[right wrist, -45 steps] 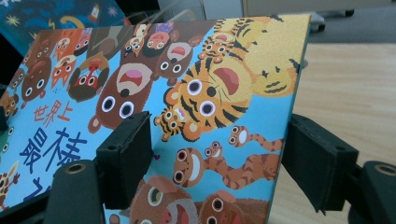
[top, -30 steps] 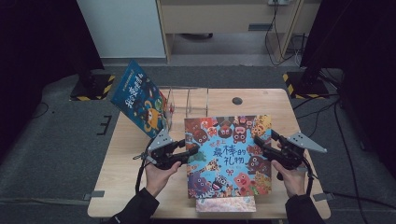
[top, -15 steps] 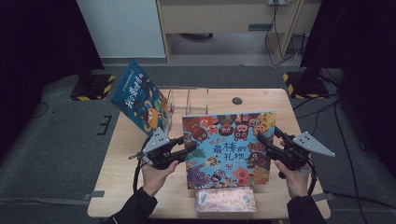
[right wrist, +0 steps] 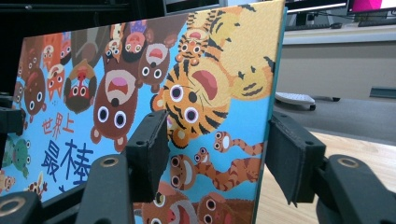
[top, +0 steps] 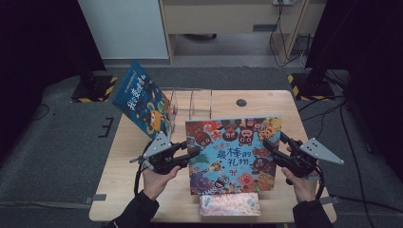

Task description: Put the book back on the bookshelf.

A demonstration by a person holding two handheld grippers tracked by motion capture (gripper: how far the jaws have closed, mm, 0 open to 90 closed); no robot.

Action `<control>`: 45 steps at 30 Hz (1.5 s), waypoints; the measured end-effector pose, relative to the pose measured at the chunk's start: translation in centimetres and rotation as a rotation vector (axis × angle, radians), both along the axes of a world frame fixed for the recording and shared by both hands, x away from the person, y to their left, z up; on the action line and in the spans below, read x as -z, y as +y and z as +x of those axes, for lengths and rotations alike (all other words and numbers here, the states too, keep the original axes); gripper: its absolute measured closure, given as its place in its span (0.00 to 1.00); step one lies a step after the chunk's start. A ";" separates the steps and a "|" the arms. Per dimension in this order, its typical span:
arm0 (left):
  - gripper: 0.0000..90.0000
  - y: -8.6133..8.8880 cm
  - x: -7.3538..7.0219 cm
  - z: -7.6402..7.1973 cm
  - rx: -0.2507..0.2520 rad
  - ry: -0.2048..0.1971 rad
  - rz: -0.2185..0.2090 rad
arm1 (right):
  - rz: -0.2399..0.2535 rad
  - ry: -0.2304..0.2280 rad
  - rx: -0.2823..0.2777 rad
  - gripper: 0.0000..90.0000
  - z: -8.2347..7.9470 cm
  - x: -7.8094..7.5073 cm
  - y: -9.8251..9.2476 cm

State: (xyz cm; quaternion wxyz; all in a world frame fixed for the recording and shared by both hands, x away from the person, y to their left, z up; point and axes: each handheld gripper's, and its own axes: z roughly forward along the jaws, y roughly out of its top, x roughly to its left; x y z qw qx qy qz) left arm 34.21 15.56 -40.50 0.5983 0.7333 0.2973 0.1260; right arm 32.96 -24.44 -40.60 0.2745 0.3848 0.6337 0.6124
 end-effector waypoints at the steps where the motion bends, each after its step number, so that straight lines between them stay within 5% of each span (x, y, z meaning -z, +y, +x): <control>1: 0.63 0.0 0.0 0.1 0.003 0.006 -0.008 | 0.001 0.003 0.003 0.46 0.0 0.0 0.0; 7: 0.65 0.1 -0.2 0.2 0.007 0.011 -0.021 | 0.010 0.014 0.008 0.46 0.4 0.0 0.1; 14: 0.70 0.2 -1.4 -0.4 0.016 -0.051 -0.020 | 0.028 -0.038 0.006 0.49 0.1 -1.1 0.1; 23: 0.70 0.3 -1.4 -0.7 0.051 -0.061 -0.028 | 0.029 -0.066 -0.023 0.49 -0.9 -1.0 -0.4; 28: 0.67 -0.2 -1.3 -0.5 0.100 -0.036 -0.047 | 0.028 -0.072 -0.033 0.49 -1.4 -1.1 -0.5; 35: 0.71 -1.1 -1.2 -0.6 0.151 -0.060 -0.030 | 0.013 -0.084 -0.033 0.48 -2.3 -1.1 -0.7; 45: 0.83 -0.7 -1.4 -0.3 0.280 -0.064 -0.056 | -0.032 -0.062 -0.047 0.25 -1.1 -0.3 -0.1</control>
